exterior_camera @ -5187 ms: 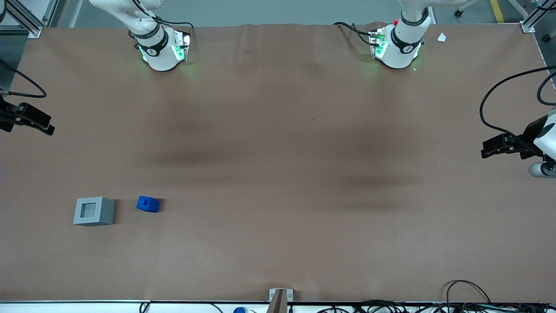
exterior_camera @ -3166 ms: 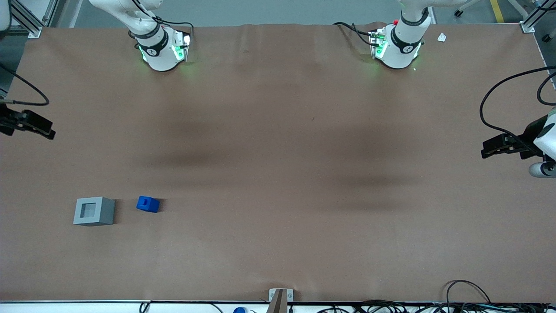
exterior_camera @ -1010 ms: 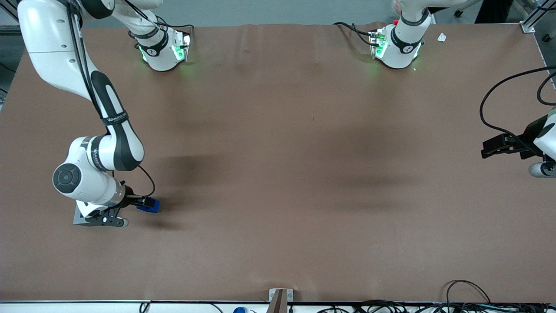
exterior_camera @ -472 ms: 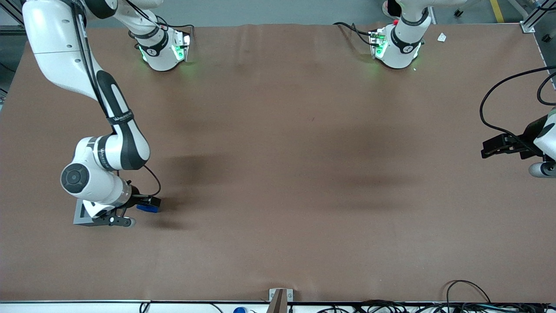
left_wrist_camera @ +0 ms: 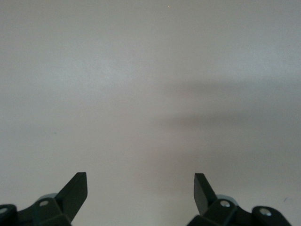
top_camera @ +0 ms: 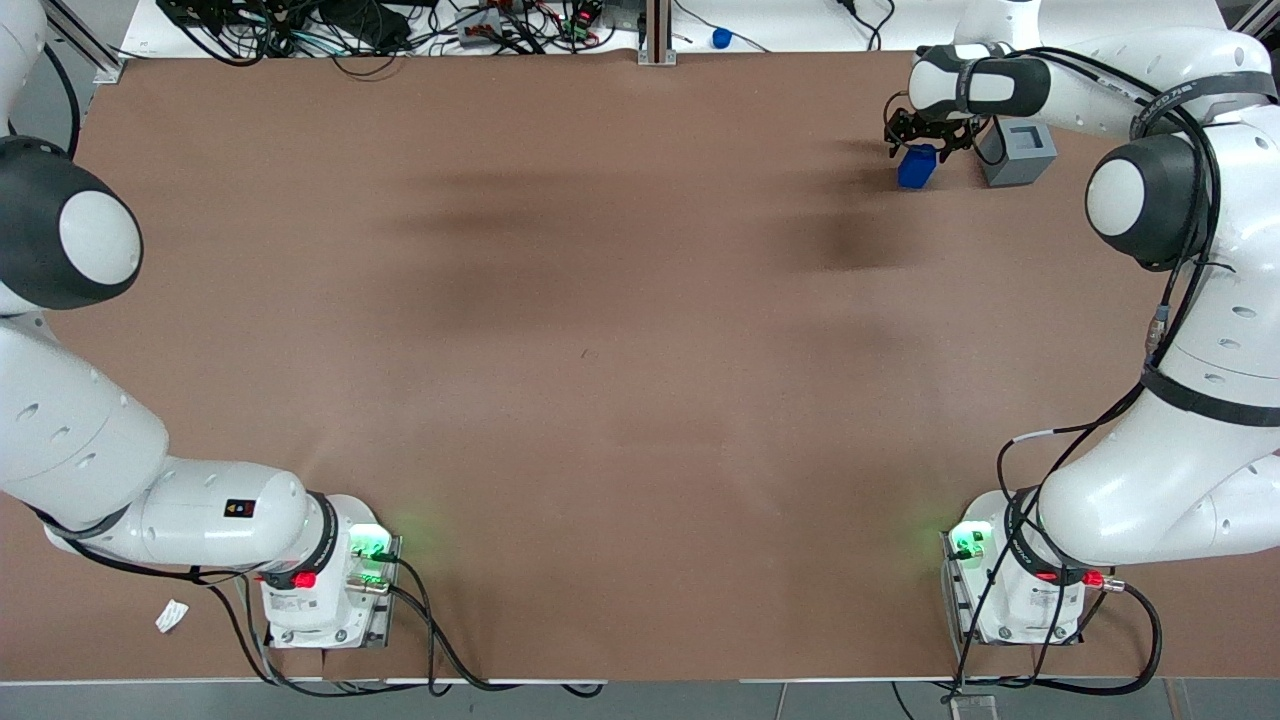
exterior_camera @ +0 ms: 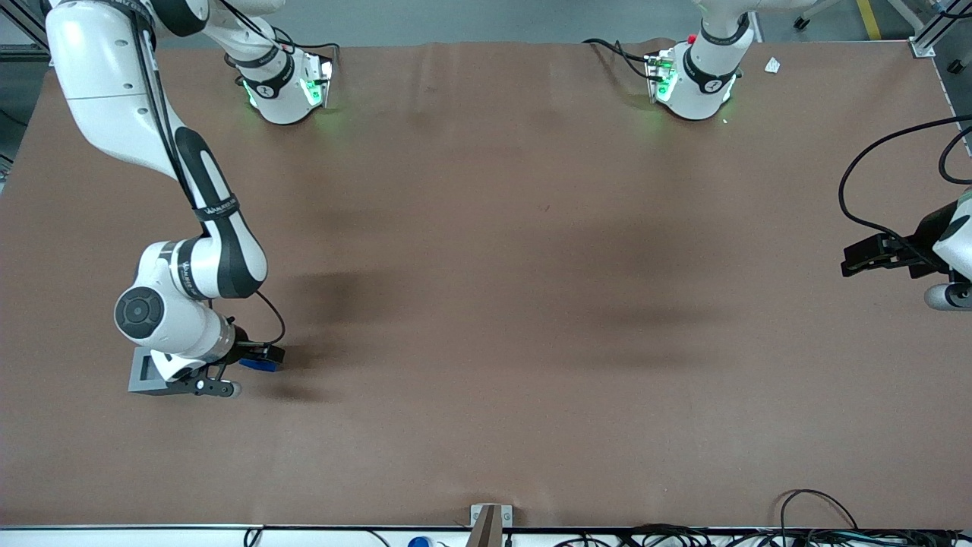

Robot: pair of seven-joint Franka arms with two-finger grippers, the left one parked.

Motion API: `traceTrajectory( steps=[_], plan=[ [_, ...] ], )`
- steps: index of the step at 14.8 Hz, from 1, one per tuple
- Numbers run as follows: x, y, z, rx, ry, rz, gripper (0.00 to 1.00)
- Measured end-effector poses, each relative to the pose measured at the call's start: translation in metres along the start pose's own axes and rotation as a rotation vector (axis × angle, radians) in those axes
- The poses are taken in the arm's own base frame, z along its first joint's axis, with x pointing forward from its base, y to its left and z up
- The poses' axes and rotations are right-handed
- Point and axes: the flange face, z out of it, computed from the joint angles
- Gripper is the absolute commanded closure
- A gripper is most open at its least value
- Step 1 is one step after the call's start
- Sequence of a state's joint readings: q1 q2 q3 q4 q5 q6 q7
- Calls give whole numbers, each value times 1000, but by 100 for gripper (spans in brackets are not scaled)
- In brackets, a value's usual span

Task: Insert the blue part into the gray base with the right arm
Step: 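Close the right gripper on the blue block and lift it, then carry the blue block over the gray base's recess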

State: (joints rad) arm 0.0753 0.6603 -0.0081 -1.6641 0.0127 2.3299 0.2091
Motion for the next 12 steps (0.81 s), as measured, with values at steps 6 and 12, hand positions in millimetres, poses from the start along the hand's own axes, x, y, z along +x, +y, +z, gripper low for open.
traceTrajectory(
  steps=[6,12],
  plan=[
    [2,2,-1,0,4,3,85],
    [10,13,-11,-4,3,1,100]
  ],
)
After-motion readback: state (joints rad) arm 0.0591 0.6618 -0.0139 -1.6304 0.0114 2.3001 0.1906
